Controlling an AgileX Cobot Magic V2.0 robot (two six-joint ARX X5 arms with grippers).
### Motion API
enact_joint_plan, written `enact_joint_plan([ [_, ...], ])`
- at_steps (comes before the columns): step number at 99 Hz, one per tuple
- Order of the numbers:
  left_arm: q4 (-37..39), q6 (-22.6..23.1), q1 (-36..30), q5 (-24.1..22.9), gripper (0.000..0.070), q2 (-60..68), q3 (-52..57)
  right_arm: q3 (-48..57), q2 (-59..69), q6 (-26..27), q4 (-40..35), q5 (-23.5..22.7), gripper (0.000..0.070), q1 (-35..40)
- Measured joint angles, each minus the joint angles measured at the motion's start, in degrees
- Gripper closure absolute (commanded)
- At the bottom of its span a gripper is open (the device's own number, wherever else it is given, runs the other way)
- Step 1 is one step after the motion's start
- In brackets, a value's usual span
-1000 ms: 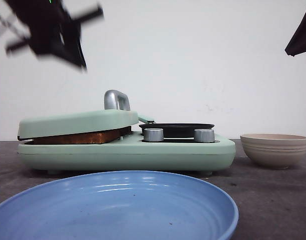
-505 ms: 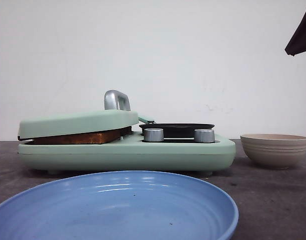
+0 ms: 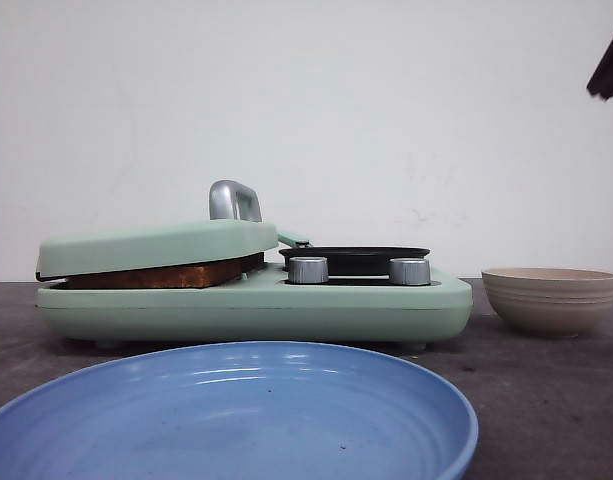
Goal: Make breakfast with bread and shrimp
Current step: 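Release the lid handle and raise the left gripper away, then lower the right gripper to the beige shrimp bowl rim and grasp it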
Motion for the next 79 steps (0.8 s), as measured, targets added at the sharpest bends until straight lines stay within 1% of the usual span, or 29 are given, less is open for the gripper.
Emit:
enact_joint_plan([
  [10,1.29,0.02,0.0,-0.02,0.0467,-1.79,-3.17,4.79,3.56,0.26,-2.95,-0.9,0.0471,-3.17],
  [20,3.96,-0.02,0.0,0.0,0.0466,-4.81,-8.35,9.38,8.57,0.28,-5.64,-2.89,0.0471,-6.12],
  [25,5.38,-0.09,0.0,0.0,0.0466,-6.49,-10.73,11.41,11.41,0.33,-6.8,-3.02,0.0471,-7.48],
  [39,8.96,-0.7,0.0,0.0,0.0466,-11.82,-16.28,15.61,19.52,0.96,-8.37,-4.57,0.0471,-10.95],
  [46,9.29,-1.09,0.0,0.0,0.0466,-13.38,-17.03,16.96,23.67,1.81,-8.48,-6.12,0.0465,-12.79],
  [59,10.16,-1.25,0.0,-0.02,0.0466,-14.73,-17.05,18.45,31.5,3.87,-8.24,-10.73,0.041,-16.15],
  [79,11.32,-1.31,0.0,-0.02,0.0466,-14.62,-17.05,18.73,41.51,6.82,-7.76,-14.32,0.0408,-19.74],
])
